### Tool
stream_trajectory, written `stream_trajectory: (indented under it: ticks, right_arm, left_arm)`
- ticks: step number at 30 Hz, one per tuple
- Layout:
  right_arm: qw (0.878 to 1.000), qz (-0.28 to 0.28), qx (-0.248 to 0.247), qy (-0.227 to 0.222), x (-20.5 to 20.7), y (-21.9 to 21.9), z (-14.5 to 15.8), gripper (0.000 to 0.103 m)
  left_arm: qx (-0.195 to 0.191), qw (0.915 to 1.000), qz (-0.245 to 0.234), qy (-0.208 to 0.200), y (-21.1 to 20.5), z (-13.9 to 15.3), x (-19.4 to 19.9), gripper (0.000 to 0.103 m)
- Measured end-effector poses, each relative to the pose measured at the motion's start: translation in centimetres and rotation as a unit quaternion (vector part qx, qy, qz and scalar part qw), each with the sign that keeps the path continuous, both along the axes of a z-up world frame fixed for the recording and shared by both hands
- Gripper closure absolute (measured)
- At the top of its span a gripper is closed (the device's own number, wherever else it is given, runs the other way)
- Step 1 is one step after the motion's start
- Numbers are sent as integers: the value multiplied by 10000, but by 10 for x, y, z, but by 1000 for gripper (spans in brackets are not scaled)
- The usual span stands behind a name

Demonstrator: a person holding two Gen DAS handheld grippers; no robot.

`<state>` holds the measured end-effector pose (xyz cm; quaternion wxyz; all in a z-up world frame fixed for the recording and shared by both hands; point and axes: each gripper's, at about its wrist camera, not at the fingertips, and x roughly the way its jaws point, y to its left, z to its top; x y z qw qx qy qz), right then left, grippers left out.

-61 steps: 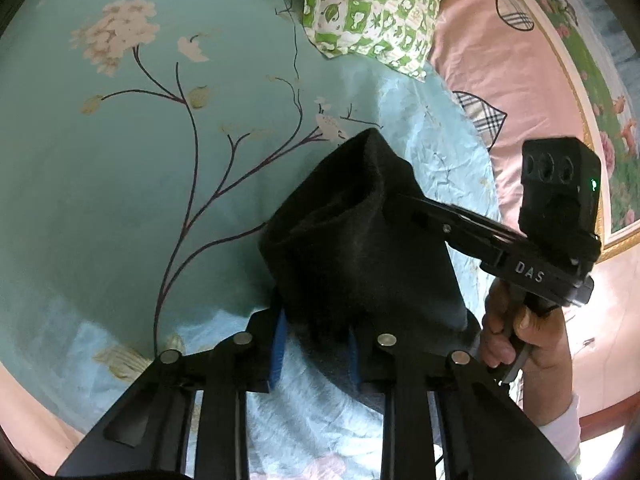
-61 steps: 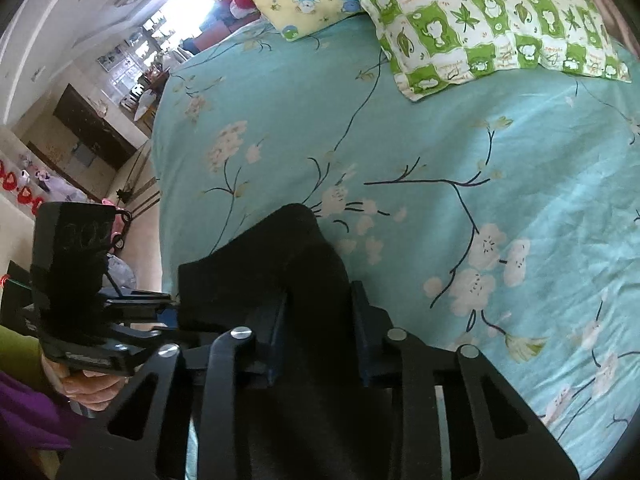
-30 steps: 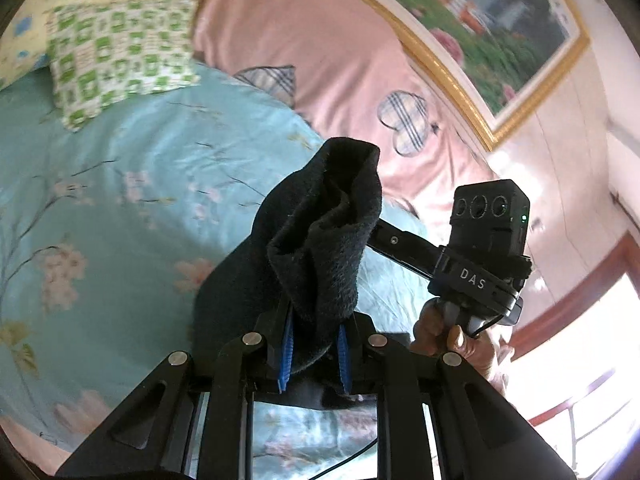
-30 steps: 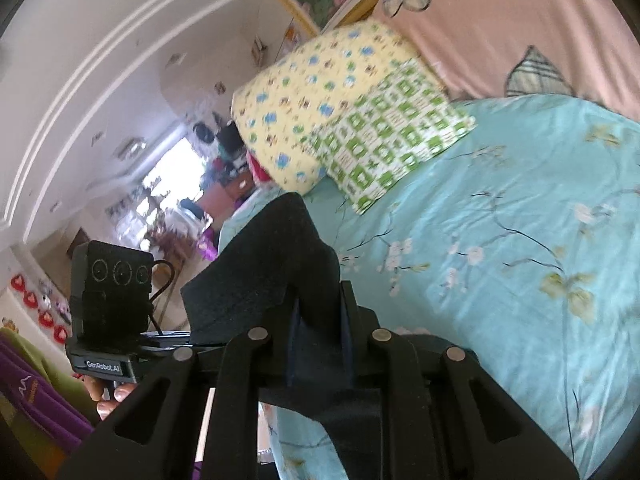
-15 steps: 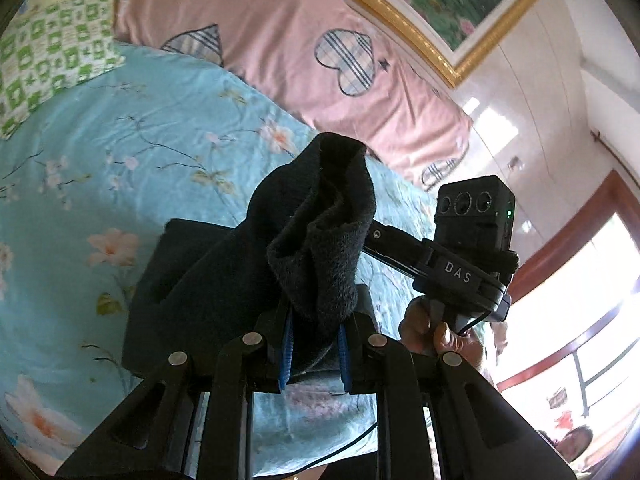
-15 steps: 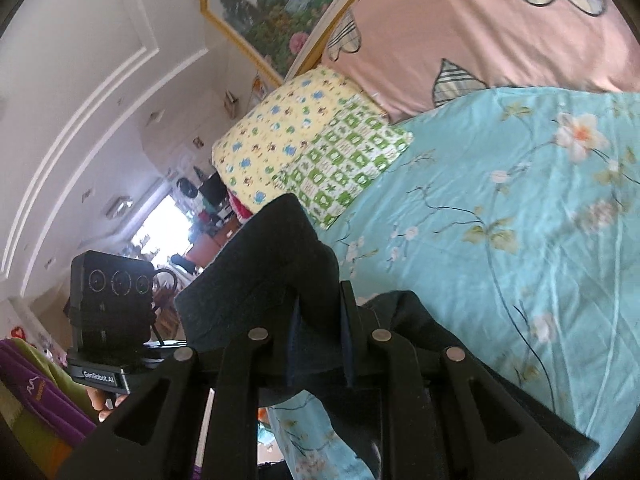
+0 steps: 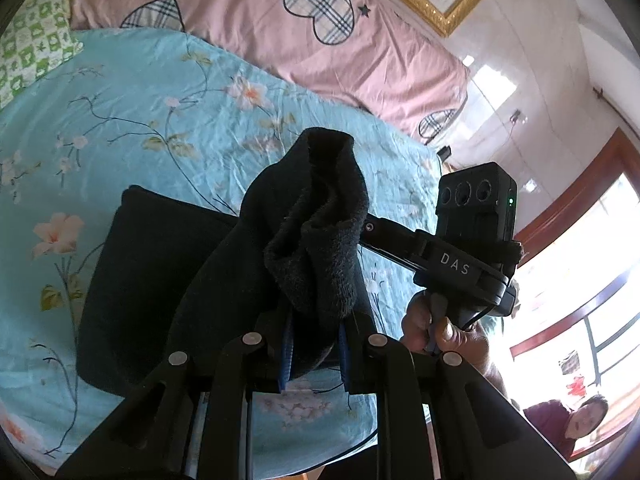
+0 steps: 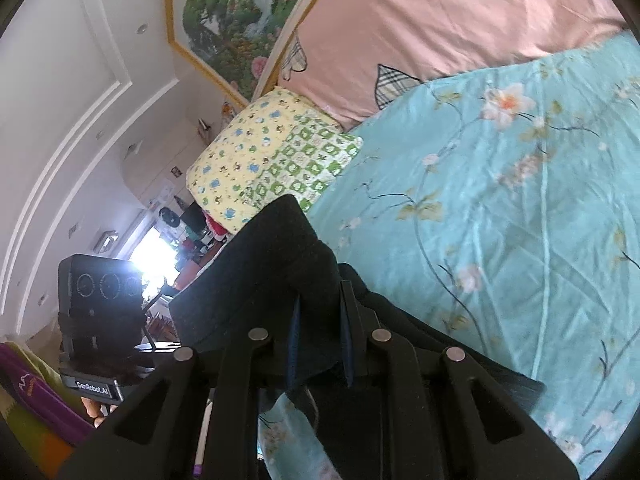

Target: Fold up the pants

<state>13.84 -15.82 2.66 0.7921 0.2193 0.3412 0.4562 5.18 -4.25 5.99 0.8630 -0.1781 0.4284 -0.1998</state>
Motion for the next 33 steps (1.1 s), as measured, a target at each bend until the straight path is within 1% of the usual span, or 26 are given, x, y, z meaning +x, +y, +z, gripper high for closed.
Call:
stream_trajectory:
  ticks: [6, 13, 18, 21, 22, 25, 27, 28, 29, 30, 31, 32, 33]
  right_arm:
    - [9999, -134, 56, 88, -1, -18, -12, 84]
    - [9993, -267, 17, 247, 1, -30, -29, 84]
    - [9992, -306, 12, 273, -1, -34, -31, 84]
    - [9990, -348, -85, 263, -2, -35, -30, 82]
    - [9988, -387, -123, 282, -2, -36, -30, 79]
    - [9965, -657, -409, 311, -6, -41, -30, 76]
    - [9945, -817, -600, 270, -10, -44, -29, 76]
    - [9929, -942, -676, 262, -13, -48, -27, 76]
    - [9920, -1021, -692, 264, -16, -52, -26, 76]
    - [9911, -1098, -701, 261, -18, -55, -25, 72]
    - [9893, -1229, -742, 252, -21, -60, -24, 65]
    - [9873, -1355, -799, 245, -24, -63, -22, 62]
    - [9849, -1485, -855, 254, -27, -67, -21, 54]
  left_arm:
    - [226, 9997, -120, -16, -21, -11, 7, 85]
    - [348, 9992, -175, 18, -33, -24, 11, 85]
    - [429, 9988, -231, -57, -38, -26, 10, 85]
    - [411, 9987, -288, -73, -39, -29, 11, 83]
    - [376, 9988, -314, -83, -39, -30, 12, 82]
    - [313, 9987, -381, -99, -41, -31, 14, 74]
    - [310, 9982, -499, -127, -45, -33, 13, 65]
    - [348, 9977, -562, -158, -48, -33, 12, 63]
    - [362, 9973, -605, -186, -49, -33, 10, 57]
    - [364, 9968, -683, -216, -52, -32, 8, 55]
    - [366, 9964, -720, -246, -53, -32, 6, 55]
    - [380, 9961, -750, -284, -55, -31, 4, 54]
    - [388, 9955, -803, -320, -56, -31, 2, 52]
